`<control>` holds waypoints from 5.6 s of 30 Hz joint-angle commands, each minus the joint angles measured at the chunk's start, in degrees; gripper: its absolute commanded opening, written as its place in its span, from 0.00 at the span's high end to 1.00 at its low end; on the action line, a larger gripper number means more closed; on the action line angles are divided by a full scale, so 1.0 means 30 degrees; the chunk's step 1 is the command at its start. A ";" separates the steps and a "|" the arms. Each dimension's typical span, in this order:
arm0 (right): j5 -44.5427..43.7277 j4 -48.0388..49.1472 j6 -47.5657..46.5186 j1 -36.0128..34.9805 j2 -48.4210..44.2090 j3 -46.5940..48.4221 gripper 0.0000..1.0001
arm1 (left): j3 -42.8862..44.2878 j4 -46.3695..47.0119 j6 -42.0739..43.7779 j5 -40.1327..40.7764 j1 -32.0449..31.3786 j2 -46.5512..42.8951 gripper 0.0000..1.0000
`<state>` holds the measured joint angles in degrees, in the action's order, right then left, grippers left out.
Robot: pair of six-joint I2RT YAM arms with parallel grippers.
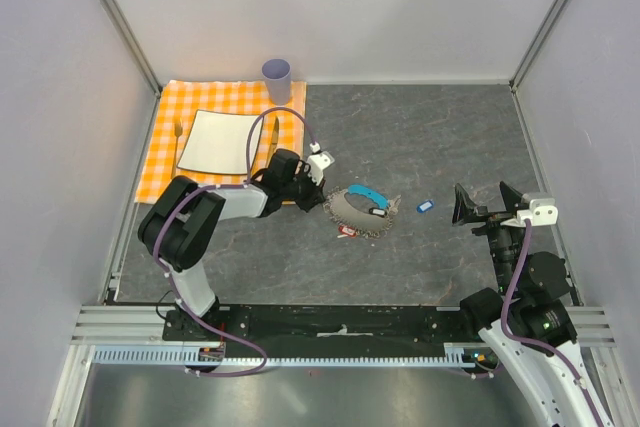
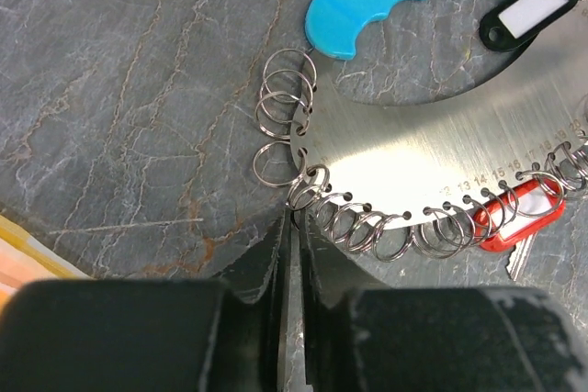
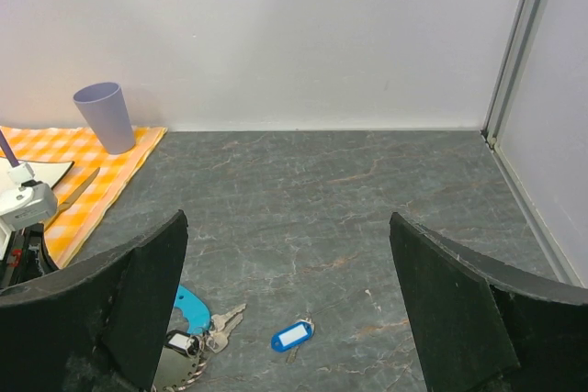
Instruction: Put the keys on the keyring
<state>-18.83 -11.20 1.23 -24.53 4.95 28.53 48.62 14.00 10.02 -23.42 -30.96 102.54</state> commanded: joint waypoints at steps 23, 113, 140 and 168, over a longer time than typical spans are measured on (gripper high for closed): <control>0.0476 0.0658 -0.0236 -0.0084 0.0166 -0.0078 0.02 | 0.1253 0.0520 0.1873 -0.0220 -0.0168 0.0507 0.59; -0.0081 -0.1951 0.8407 0.3403 2.2253 0.3846 0.55 | -0.6187 0.0842 -0.1964 0.1565 -0.1926 -1.0331 0.98; -0.0637 0.1039 0.8700 0.3461 2.6943 0.4669 0.75 | -0.6217 0.0607 -0.1788 0.1918 -0.1926 -1.0450 0.98; 0.1172 0.0454 0.7940 0.3432 2.5101 0.4463 1.00 | -0.6041 0.0344 -0.1467 0.0660 -0.1926 -1.0567 0.98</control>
<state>-18.98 -10.26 26.52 -14.35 85.10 41.76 28.60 14.37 5.63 -18.59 -36.51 72.31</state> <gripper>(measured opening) 0.007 0.025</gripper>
